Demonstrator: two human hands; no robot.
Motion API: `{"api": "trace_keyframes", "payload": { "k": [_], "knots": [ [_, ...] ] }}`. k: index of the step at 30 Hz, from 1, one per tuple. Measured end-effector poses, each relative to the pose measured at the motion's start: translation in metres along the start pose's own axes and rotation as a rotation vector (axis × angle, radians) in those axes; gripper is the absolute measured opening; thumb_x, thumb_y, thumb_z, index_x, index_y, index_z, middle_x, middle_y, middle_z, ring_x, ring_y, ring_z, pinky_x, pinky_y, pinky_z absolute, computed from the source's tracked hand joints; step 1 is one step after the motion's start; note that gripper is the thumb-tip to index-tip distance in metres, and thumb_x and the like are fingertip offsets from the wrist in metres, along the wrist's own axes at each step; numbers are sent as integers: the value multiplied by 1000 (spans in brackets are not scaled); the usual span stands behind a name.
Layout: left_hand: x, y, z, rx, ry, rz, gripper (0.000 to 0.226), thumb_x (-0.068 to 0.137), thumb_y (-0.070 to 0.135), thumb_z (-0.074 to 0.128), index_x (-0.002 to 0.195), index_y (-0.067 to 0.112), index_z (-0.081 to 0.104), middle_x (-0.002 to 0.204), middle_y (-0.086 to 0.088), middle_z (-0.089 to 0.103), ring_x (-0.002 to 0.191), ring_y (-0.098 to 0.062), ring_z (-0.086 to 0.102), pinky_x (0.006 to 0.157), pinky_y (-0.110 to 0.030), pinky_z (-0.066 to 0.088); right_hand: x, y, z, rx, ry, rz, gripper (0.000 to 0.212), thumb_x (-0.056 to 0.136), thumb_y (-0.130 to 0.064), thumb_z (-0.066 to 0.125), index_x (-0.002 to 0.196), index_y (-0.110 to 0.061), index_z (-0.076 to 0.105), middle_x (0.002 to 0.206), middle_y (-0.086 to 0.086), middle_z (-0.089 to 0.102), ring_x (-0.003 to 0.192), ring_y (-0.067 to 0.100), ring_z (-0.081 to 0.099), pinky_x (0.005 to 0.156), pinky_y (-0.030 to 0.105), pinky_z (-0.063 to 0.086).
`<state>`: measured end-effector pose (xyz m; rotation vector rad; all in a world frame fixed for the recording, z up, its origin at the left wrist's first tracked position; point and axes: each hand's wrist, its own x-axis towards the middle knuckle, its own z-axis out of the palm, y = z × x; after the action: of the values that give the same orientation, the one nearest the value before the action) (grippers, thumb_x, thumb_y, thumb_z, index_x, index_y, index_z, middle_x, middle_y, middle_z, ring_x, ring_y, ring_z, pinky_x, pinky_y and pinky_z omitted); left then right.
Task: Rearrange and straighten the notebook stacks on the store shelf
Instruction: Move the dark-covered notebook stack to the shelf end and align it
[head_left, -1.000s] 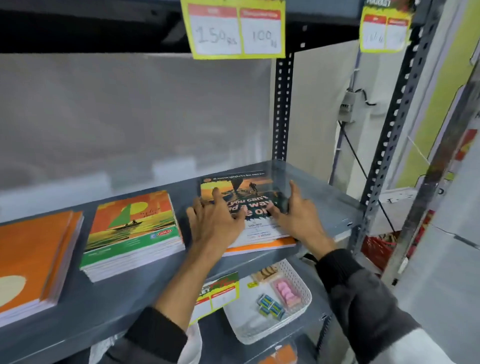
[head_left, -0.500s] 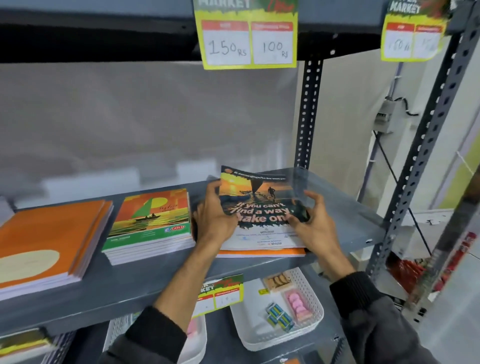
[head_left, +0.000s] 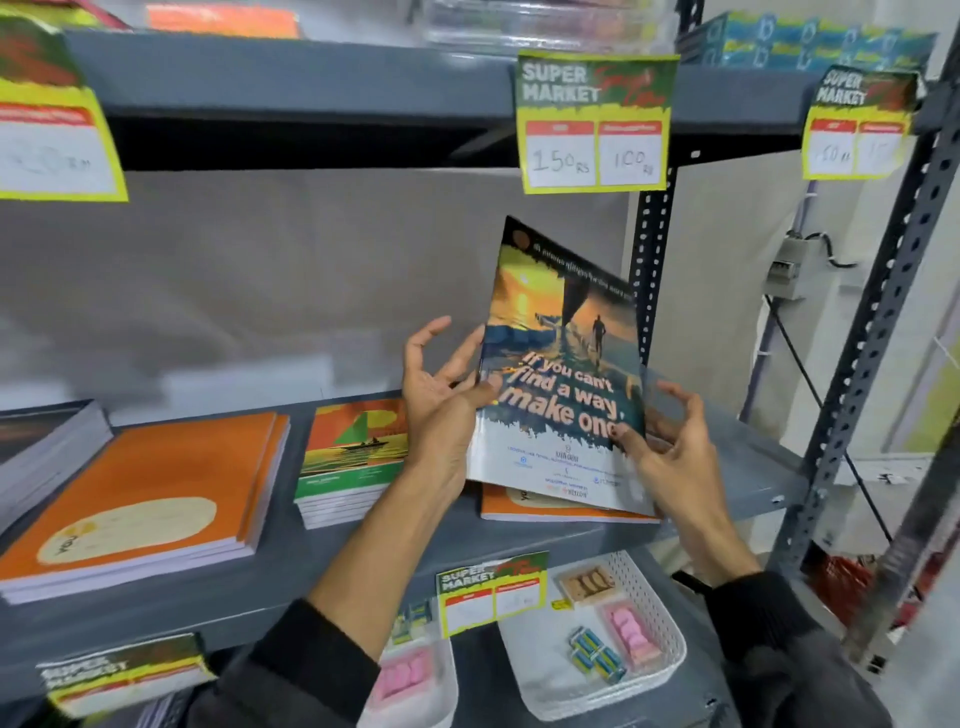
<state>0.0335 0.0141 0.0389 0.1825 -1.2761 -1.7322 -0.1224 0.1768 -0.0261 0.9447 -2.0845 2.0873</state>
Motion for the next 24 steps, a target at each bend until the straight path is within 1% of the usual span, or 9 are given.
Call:
{"api": "trace_keyframes", "payload": {
  "k": [2,5,9,12,16,18,20,22,24],
  "knots": [
    [0,18,-12,-10,-9,47,73,75,-33,56,117,27,52,125,-9,69,98,-18,75,65,-25,59,-7,-18,7,71,16,-63,50,91,-19,74,123,-45,48,107,-17,77,101,1,73,87,29,61],
    [4,51,-46,25,-19,103,71,77,-32,55,117,25,50,120,-14,68,96,-8,74,67,-22,58,-24,-50,36,203,20,-126,48,94,-7,69,124,-40,50,120,-2,76,109,11,73,88,27,60],
    [5,104,-116,120,-35,148,66,82,-29,54,119,25,48,110,-5,71,102,-5,71,74,-19,57,-50,-90,104,362,12,-145,47,95,5,61,123,-30,49,113,-1,79,108,12,73,85,22,58],
    [0,149,-189,206,-6,174,61,87,-26,52,128,18,42,113,-6,71,102,-2,71,76,-18,56,-81,-122,175,449,-31,-141,45,95,3,62,125,-28,49,114,8,78,110,16,73,95,31,57],
    [-13,194,-265,281,90,175,63,87,-26,50,135,13,39,103,5,74,93,6,71,69,-12,55,-117,-151,253,515,-95,-144,45,94,3,63,124,-28,48,113,11,78,112,22,72,100,42,53],
    [-23,217,-312,331,140,182,62,88,-26,49,133,16,41,111,-4,71,97,2,71,74,-12,54,-139,-164,300,527,-137,-125,45,94,4,63,125,-26,49,108,9,79,112,19,72,98,40,54],
    [-32,237,-356,398,173,183,61,89,-24,49,128,23,45,121,-12,68,111,-8,67,89,-22,55,-161,-174,344,530,-174,-114,46,94,7,62,127,-23,50,104,11,78,111,15,72,94,35,56],
    [-38,258,-398,498,236,181,62,89,-23,50,123,28,48,113,-2,70,114,-14,63,99,-29,50,-180,-184,384,516,-205,-114,46,94,9,61,124,-24,51,102,9,77,107,13,73,87,29,56],
    [-40,275,-430,572,261,150,60,90,-21,50,120,31,48,92,13,76,97,-4,68,83,-18,52,-194,-191,415,497,-241,-117,44,94,10,60,122,-23,50,103,7,77,102,16,75,81,27,54]
  ]
}}
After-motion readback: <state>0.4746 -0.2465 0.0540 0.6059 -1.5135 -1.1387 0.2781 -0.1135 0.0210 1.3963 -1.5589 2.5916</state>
